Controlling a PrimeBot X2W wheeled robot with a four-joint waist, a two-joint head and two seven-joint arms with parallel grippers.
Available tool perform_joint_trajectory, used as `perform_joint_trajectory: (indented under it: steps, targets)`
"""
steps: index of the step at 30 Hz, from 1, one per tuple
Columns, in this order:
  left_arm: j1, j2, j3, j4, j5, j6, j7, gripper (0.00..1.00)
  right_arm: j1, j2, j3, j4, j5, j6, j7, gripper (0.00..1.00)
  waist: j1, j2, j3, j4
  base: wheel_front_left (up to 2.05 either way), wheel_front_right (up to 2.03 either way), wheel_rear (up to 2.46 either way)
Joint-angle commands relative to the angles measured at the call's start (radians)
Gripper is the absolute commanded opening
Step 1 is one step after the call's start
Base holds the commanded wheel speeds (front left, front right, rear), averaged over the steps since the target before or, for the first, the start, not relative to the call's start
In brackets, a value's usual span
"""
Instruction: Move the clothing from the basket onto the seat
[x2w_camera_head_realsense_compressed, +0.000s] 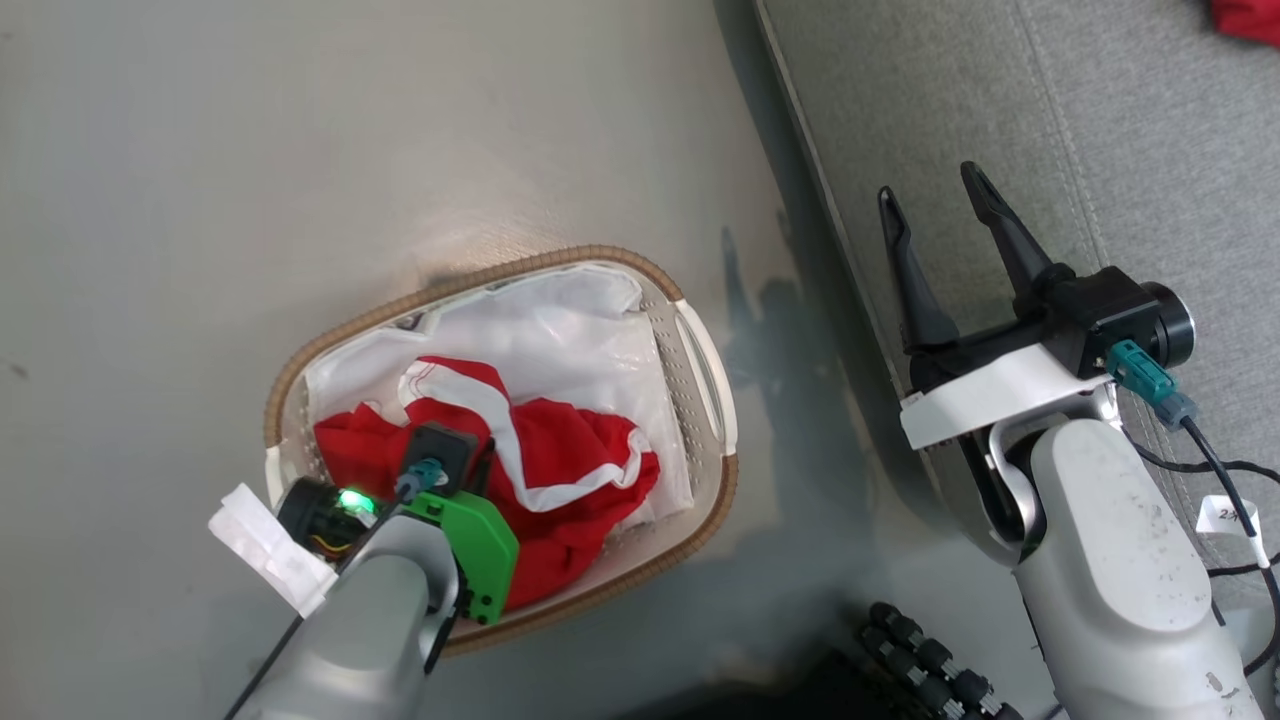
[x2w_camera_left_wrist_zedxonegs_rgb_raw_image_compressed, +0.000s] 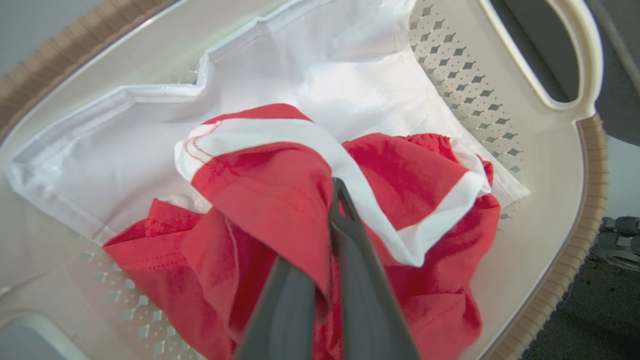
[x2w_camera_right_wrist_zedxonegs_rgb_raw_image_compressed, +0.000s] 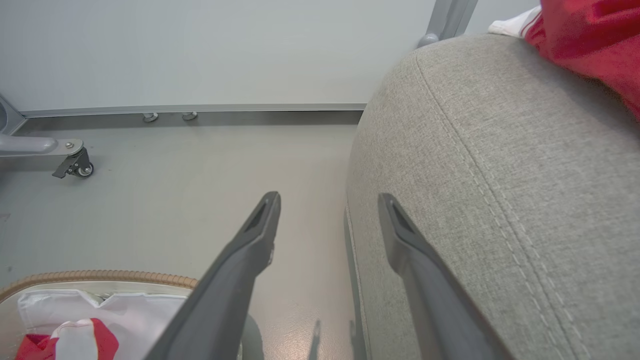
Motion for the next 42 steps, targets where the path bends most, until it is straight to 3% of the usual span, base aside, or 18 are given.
perform_joint_trajectory:
  steps: [1, 8, 23, 33, 42]
  targets:
    - [0.026, 0.0, -0.004, -0.029, -0.006, -0.004, -0.006, 0.0, 0.024, -0.003, -0.004, 0.007, -0.012, -0.001, -0.002, 1.0, -0.0001, 0.0, -0.061, 0.028, 0.0, 0.0, 0.0]
    - [0.09, -0.001, 0.011, -0.203, 0.01, -0.006, -0.006, 0.0, 0.067, -0.003, -0.024, 0.028, -0.043, -0.001, -0.002, 1.0, -0.0001, 0.0, -0.19, 0.067, 0.0, 0.0, 0.0]
    - [0.234, 0.059, 0.091, -0.607, 0.084, -0.006, -0.006, 0.0, 0.235, -0.003, -0.077, 0.082, -0.119, -0.001, -0.002, 1.0, -0.0001, 0.0, -0.54, 0.151, 0.0, 0.0, 0.0]
    - [0.185, 0.168, 0.048, -0.774, 0.139, -0.012, -0.006, 0.0, 0.316, -0.003, -0.063, 0.102, -0.134, -0.001, -0.002, 1.0, -0.0001, 0.0, -0.701, 0.168, 0.0, 0.0, 0.0]
    - [0.014, 0.3, -0.064, -0.906, 0.106, -0.012, 0.059, 0.0, 0.328, -0.003, -0.028, 0.094, -0.123, -0.001, -0.002, 1.0, -0.0001, 0.0, -0.739, 0.166, 0.0, 0.0, 0.0]
